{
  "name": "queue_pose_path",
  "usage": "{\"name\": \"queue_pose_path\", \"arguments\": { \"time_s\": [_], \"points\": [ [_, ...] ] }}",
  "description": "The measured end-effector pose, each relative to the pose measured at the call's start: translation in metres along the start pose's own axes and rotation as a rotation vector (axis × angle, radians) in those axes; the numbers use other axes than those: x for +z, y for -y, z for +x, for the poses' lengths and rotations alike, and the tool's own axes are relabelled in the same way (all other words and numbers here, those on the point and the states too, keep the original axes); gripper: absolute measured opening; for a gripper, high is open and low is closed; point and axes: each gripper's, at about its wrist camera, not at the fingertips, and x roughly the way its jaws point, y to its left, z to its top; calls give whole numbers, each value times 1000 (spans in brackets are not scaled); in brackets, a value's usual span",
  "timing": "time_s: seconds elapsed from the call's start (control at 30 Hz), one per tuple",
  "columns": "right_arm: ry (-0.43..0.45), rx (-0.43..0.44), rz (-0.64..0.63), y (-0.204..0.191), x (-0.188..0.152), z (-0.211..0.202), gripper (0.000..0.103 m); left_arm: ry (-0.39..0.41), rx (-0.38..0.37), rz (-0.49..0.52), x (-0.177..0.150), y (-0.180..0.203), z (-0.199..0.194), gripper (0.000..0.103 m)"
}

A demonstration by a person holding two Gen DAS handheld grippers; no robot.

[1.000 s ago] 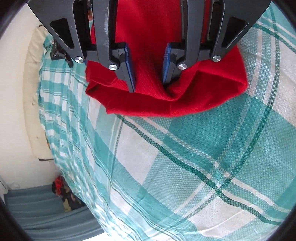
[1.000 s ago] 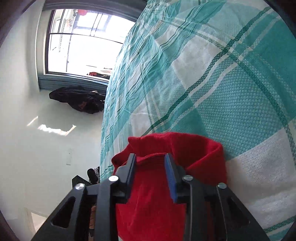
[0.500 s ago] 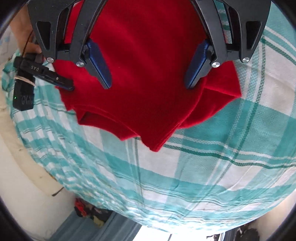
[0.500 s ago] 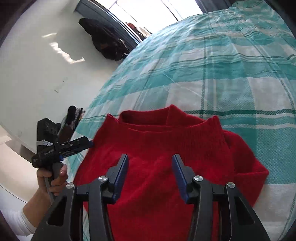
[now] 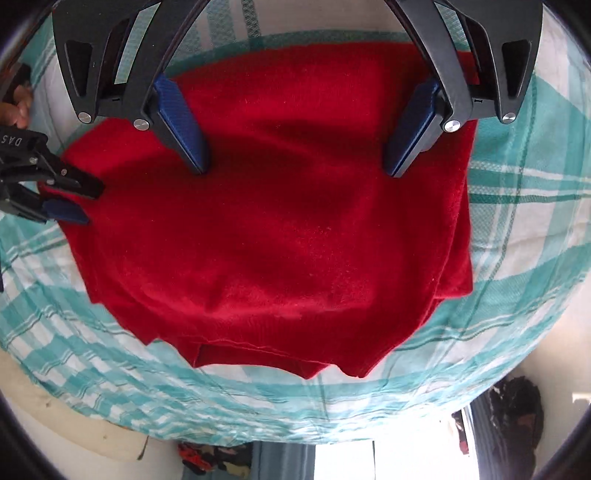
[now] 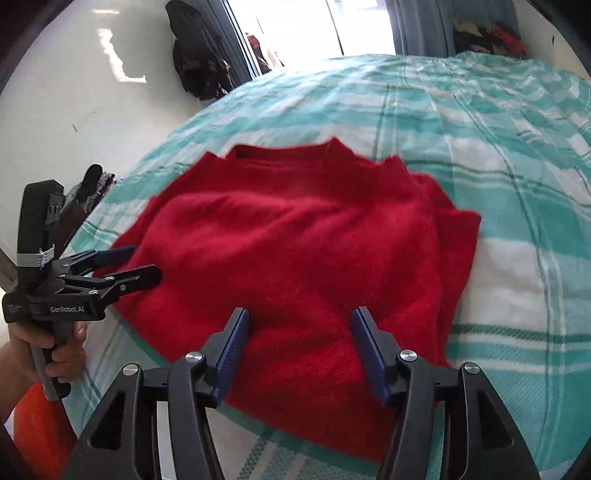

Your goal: Fold small clothes

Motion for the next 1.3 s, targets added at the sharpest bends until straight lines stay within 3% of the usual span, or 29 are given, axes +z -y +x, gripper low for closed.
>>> {"name": "queue_pose_path", "arguments": {
  "time_s": [0.03,0.1,0.2,0.27,0.3,0.4,0.5,0.57,0.63,0.77,1.3],
  "points": [
    [10,-16,-10,-1,-4,4,58,6,18,14,3,4,-8,93],
    [35,-58,-38,-7,3,-11,58,30,-15,1,6,4,-35,87],
    [135,-38,-58,-16,7,-64,61,103,-26,-47,-7,-6,-80,95],
    [197,-125,-72,-16,-3,-99,77,138,4,-80,-27,-18,-102,98],
    [221,-177,-63,-11,-12,-113,81,141,30,-100,-38,-27,-107,98],
    [245,-346,33,13,-58,-139,89,87,127,-209,-67,-60,-92,99],
    [158,-416,173,51,-105,-122,93,-13,156,-335,-102,-93,-53,102],
    [115,-390,272,75,-137,-104,98,47,105,-335,-119,-99,-46,102],
    [205,-345,268,80,-151,-106,100,36,123,-330,-117,-95,-45,102],
    [139,-389,212,75,-141,-99,103,31,118,-325,-117,-94,-44,102],
    [200,-398,185,72,-154,-97,103,29,125,-311,-119,-94,-39,102]
  ]
}}
